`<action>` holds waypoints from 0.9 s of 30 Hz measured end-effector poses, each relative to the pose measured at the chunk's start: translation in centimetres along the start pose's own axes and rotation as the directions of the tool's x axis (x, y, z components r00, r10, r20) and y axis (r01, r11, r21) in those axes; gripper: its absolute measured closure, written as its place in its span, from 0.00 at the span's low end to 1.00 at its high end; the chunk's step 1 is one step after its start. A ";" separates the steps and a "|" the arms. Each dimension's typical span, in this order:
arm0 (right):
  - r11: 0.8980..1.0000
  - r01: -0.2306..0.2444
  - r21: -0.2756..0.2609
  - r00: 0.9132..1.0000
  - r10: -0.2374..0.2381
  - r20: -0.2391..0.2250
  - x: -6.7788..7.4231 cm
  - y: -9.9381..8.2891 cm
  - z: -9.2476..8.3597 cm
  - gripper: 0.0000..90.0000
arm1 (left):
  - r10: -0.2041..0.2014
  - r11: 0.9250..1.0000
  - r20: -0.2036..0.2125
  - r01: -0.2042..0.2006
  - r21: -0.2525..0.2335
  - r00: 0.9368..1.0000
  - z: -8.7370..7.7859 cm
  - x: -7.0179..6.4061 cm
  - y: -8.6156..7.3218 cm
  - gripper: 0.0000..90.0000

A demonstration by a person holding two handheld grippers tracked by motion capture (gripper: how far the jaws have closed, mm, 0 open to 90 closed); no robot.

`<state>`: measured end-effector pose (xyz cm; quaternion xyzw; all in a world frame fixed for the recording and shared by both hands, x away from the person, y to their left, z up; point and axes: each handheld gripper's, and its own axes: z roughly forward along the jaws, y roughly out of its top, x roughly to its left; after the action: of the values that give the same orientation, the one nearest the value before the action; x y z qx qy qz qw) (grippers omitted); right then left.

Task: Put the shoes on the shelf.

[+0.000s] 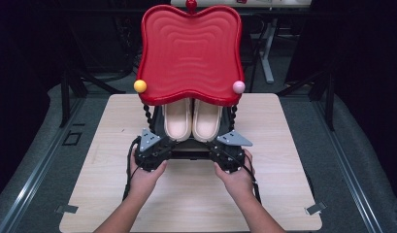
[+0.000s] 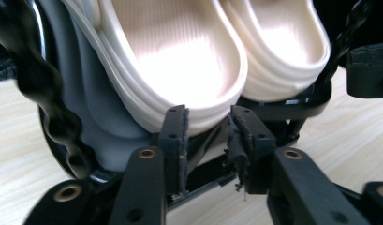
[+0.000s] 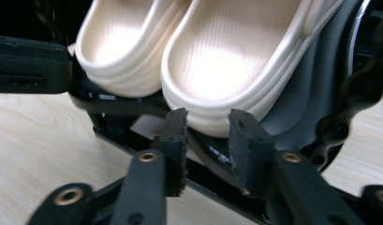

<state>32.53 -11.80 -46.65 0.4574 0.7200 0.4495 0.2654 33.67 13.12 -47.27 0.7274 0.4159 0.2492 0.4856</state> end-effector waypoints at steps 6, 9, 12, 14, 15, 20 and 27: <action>0.999 -0.024 -0.045 1.000 0.025 0.019 -0.2 1.4 -0.2 0.65 | -0.003 1.000 -0.027 0.003 -0.028 1.000 -0.1 0.3 1.2 0.64; 0.999 -0.027 -0.042 0.999 0.028 0.029 -0.4 1.9 0.1 0.64 | -0.004 1.000 -0.036 0.003 -0.029 0.999 0.1 0.5 1.4 0.63; 0.998 -0.039 -0.045 0.999 0.041 0.036 -0.5 2.1 0.4 0.62 | -0.003 1.000 -0.051 0.002 -0.026 0.999 0.4 0.8 1.5 0.62; 0.998 -0.033 -0.046 0.998 0.035 0.049 -0.6 2.3 0.5 0.61 | -0.016 1.000 -0.053 0.015 -0.024 0.998 0.7 1.0 1.5 0.61; 0.998 -0.036 -0.049 0.998 0.039 0.054 -0.6 2.3 0.7 0.60 | -0.018 1.000 -0.056 0.016 -0.024 0.998 0.9 1.0 1.5 0.61; 0.998 -0.054 -0.034 0.996 0.056 0.065 -0.8 2.3 1.6 0.58 | -0.027 0.999 -0.070 0.026 -0.019 0.997 1.6 1.3 1.4 0.58; 0.999 -0.050 0.000 0.995 0.050 0.092 -0.9 2.0 2.8 0.57 | -0.036 0.999 -0.084 0.036 -0.005 0.996 2.5 1.4 1.2 0.58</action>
<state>36.03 -11.12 -46.15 0.4957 0.6959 0.4336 0.2864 36.80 12.79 -47.22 0.7078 0.4484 0.2714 0.4736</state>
